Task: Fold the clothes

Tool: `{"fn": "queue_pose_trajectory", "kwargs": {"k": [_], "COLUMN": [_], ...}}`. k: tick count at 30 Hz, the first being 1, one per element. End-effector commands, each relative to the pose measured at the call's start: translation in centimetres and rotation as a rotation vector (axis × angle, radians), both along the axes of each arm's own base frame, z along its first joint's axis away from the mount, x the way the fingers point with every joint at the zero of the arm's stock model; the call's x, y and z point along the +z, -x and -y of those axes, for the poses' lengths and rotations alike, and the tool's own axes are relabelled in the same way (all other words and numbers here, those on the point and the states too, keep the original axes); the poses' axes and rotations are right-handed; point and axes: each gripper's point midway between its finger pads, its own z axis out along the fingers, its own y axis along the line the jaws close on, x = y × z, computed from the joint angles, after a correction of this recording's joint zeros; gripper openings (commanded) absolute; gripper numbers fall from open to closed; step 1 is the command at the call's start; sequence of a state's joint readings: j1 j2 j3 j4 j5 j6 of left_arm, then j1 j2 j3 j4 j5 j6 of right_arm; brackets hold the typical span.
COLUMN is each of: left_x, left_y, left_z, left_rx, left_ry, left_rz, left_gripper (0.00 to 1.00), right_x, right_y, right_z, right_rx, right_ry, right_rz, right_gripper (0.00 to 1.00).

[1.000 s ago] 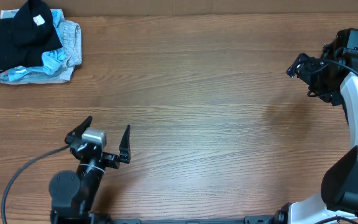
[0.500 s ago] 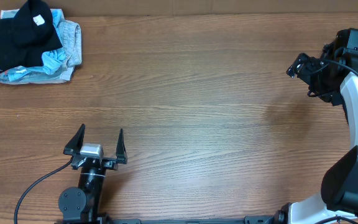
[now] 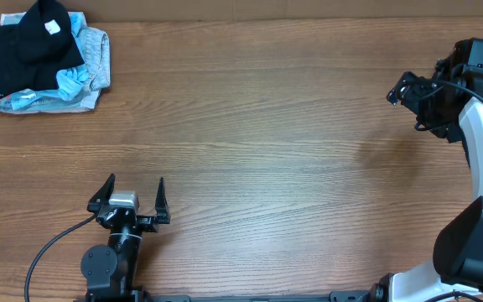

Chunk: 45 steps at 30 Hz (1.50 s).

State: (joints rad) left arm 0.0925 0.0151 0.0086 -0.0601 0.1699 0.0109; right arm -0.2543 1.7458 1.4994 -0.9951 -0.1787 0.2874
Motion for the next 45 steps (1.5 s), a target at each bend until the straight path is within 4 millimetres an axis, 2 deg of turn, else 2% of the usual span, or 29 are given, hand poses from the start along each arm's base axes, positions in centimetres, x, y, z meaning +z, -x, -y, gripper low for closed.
{"fn": "queue_pose_trajectory", "kwargs": {"k": [1,32,34,37,40,45], "left_x": [0.0,0.0,0.0,0.0,0.0,0.0], "left_y": [0.0,0.0,0.0,0.0,0.0,0.0], "left_z": [-0.4,-0.4,-0.4,-0.4,-0.4,-0.4], "left_rx": [0.019,0.019,0.019,0.019,0.019,0.019], "left_ry": [-0.006,-0.006,-0.006,-0.006,-0.006,-0.006], "left_rz": [0.005,0.005,0.005,0.005,0.005,0.004], "left_gripper": [1.00,1.00,1.00,1.00,1.00,1.00], "right_x": [0.8,0.7,0.7,0.9,1.8,4.7], "right_y": [-0.2,-0.2,-0.3,0.4,1.0,1.8], "right_z": [0.0,0.0,0.5,0.8,0.8,1.2], "right_rx": [0.001,0.001,-0.005,-0.016,-0.021,-0.034], "right_ry": [0.009,0.008,0.032,0.055,0.068,0.119], "right_rz": [0.022,0.019,0.025,0.004,0.015,0.087], "right_gripper": [1.00,1.00,1.00,1.00,1.00,1.00]}}
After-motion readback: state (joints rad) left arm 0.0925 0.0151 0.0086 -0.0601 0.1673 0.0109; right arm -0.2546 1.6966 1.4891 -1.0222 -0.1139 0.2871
